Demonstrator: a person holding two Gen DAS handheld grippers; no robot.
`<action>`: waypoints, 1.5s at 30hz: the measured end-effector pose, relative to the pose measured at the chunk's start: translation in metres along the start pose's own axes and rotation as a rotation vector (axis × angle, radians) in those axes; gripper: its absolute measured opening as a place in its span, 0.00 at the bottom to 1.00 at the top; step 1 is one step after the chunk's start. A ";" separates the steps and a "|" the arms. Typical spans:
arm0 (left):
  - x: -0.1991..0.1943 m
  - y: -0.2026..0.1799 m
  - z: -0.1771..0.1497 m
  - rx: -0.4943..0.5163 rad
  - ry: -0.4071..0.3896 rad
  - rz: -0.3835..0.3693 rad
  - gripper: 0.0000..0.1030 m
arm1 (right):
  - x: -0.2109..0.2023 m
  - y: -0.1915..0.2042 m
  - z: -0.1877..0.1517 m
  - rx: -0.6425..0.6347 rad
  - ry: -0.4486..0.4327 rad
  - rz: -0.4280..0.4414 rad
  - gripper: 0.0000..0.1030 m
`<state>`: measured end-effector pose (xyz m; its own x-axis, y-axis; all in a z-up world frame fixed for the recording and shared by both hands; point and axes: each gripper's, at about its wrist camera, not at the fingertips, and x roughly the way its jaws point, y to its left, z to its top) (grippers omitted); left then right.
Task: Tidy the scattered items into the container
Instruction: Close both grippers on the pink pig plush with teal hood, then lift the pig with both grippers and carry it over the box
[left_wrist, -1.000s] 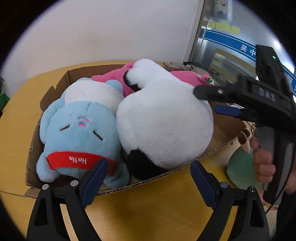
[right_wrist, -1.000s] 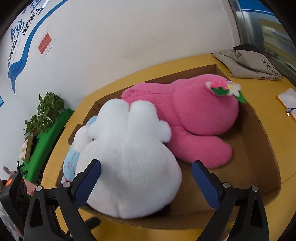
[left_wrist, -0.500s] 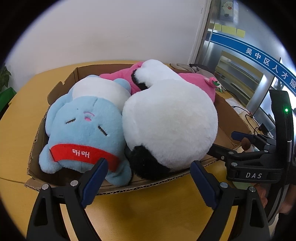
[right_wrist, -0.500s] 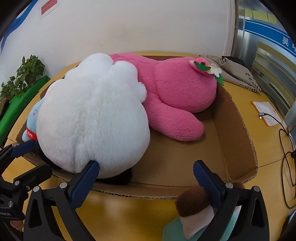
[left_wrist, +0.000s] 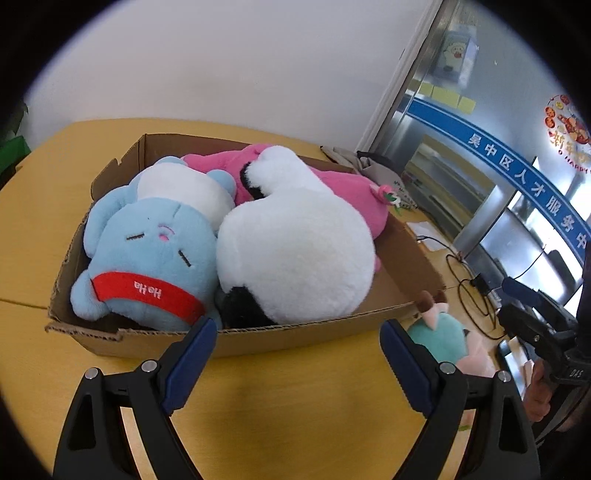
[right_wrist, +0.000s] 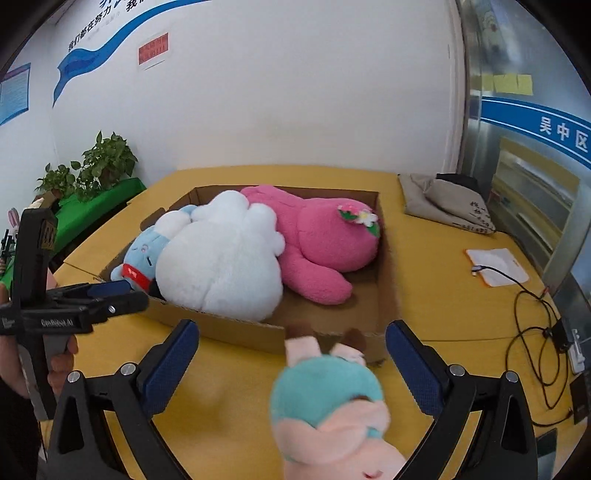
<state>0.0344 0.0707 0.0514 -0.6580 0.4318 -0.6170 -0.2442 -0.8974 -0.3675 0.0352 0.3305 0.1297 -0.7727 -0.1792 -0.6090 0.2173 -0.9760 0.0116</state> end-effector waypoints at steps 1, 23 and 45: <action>0.001 -0.005 -0.004 0.000 0.004 -0.009 0.88 | -0.001 -0.013 -0.011 0.013 0.028 -0.013 1.00; 0.075 -0.044 -0.024 -0.126 0.117 -0.374 0.88 | 0.059 0.055 -0.124 -0.189 0.354 0.157 0.82; 0.033 -0.111 0.021 0.226 0.056 -0.214 0.50 | -0.007 0.029 -0.078 -0.209 0.131 0.138 0.73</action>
<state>0.0249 0.1825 0.0863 -0.5362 0.6114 -0.5820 -0.5290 -0.7807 -0.3328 0.0940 0.3133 0.0725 -0.6462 -0.2779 -0.7108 0.4439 -0.8945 -0.0538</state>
